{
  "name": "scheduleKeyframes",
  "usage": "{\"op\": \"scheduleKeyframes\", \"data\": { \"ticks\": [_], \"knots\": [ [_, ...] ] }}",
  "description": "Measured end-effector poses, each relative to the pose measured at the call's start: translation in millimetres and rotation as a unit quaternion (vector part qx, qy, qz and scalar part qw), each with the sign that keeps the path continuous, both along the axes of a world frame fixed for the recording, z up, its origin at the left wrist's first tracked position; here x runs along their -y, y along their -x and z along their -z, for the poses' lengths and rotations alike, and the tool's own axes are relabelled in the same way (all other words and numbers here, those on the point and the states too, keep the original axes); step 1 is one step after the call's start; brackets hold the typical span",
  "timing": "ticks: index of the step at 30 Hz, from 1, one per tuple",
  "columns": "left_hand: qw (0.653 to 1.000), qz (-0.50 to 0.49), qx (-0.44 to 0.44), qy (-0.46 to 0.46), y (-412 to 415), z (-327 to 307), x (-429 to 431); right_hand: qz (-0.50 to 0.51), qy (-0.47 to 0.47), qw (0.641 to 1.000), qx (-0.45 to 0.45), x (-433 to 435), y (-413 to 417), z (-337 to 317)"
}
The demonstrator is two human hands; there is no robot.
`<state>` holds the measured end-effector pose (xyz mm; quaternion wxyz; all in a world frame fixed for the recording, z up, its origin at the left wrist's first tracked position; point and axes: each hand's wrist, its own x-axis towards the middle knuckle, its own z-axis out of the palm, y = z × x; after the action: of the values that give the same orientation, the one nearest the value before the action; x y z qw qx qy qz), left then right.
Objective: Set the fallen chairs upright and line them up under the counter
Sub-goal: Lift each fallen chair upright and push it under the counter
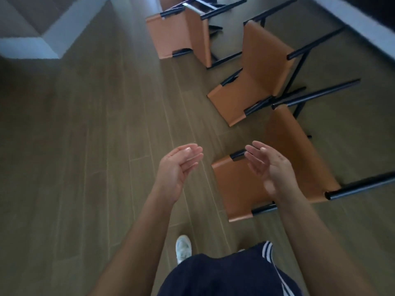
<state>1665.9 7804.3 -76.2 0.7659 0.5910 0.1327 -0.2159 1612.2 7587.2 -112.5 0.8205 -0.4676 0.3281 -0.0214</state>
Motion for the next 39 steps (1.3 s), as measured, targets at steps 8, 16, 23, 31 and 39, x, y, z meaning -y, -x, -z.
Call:
{"op": "scheduleKeyframes", "data": {
  "ticks": [8,16,23,31,39],
  "knots": [
    [0.985,0.171,-0.001,-0.006,-85,4,-17,0.206,-0.091,0.974,0.006,-47,-3,-1],
    [0.97,0.24,-0.044,0.008,-127,18,25,0.28,-0.117,0.953,0.001,-38,-33,-3],
    [0.966,0.253,-0.053,0.012,-179,24,51,0.307,-0.106,0.945,-0.028,-24,-67,11],
    [0.939,0.336,-0.076,0.009,-230,45,71,0.398,-0.097,0.912,-0.034,-37,-97,33],
    [0.881,0.463,-0.091,-0.006,-259,96,71,0.518,-0.084,0.851,-0.008,-82,-109,78]
  ]
}}
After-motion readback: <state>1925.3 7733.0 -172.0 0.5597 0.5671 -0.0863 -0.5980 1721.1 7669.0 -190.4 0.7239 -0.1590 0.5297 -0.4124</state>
